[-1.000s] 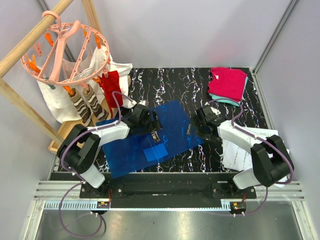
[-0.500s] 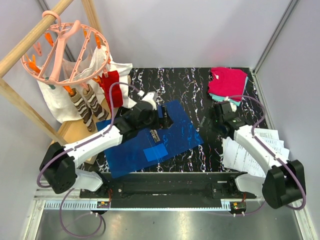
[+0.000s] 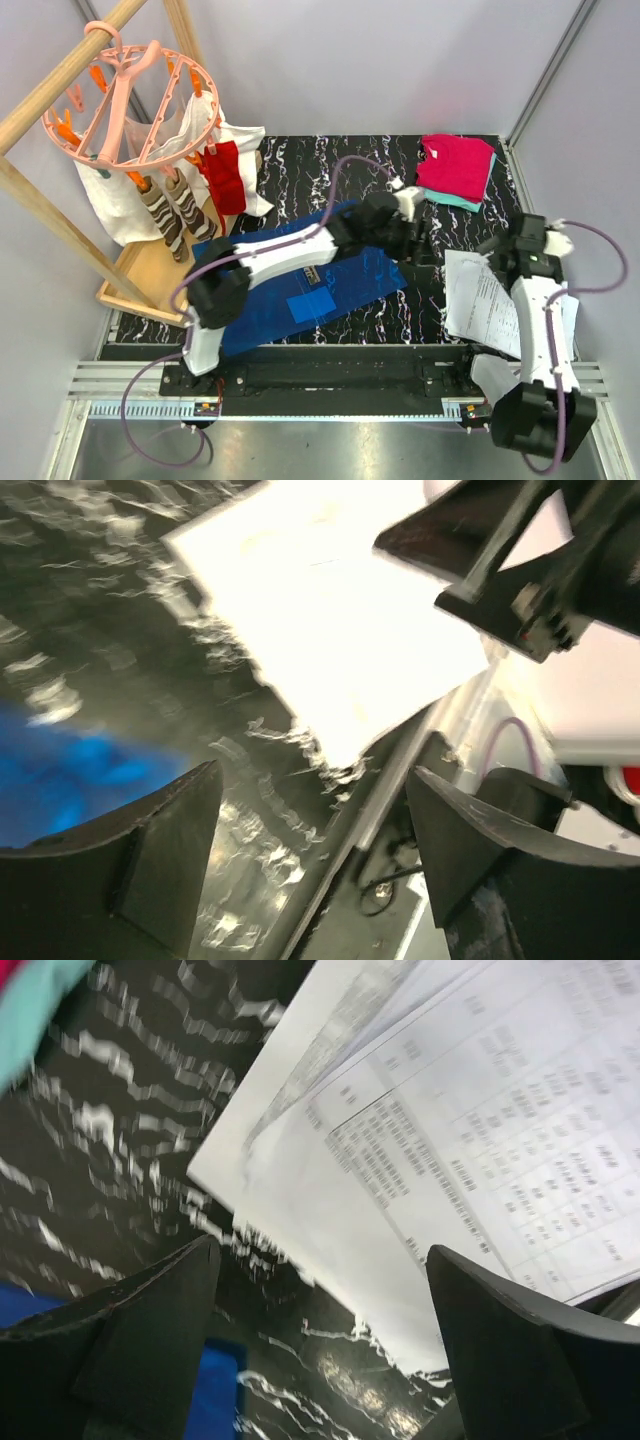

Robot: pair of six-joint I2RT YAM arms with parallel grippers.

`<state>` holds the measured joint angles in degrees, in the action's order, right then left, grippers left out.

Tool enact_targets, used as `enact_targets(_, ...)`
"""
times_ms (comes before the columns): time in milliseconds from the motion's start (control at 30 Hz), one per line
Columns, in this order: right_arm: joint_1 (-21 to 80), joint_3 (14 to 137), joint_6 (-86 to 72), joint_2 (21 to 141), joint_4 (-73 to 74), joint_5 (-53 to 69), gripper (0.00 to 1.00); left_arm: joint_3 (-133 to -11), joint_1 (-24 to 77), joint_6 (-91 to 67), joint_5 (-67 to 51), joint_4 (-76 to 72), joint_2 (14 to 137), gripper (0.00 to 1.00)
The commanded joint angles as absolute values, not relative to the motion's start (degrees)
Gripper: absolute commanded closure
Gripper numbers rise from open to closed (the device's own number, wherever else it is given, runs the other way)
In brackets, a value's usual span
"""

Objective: Put the files into the folder

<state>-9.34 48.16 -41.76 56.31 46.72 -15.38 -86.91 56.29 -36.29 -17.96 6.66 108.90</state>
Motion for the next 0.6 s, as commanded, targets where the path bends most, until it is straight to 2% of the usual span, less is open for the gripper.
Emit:
enact_targets(0,-20.28,45.8,-46.13,51.77,49.92,-20.48,0.08,-98.58,58.53,-41.82,-34.77,4.31,119.07,0.25)
enact_targets(167,-30.66,41.93,-50.28,51.76,48.61,-21.44,0.07,-101.77,59.94,-43.51,-36.3,2.11,125.4,0.25)
enact_targets(333,-34.19,43.85,-40.46,61.23,42.02,-22.42,0.05,-105.46,60.12,-47.02,-37.53,0.26,130.42,0.28)
enact_targets(433,-34.19,44.47,-34.39,66.95,34.74,-13.64,0.0,-106.43,60.38,-46.85,-37.18,0.7,131.92,0.26)
enact_targets(467,-34.19,44.12,-32.89,68.28,32.89,-8.58,0.0,-107.22,60.38,-44.76,-35.87,4.1,132.1,0.25)
enact_targets(567,-34.1,44.21,-29.36,73.64,29.71,-4.15,0.0,-111.79,60.38,-39.4,-30.86,9.82,133.76,0.23)
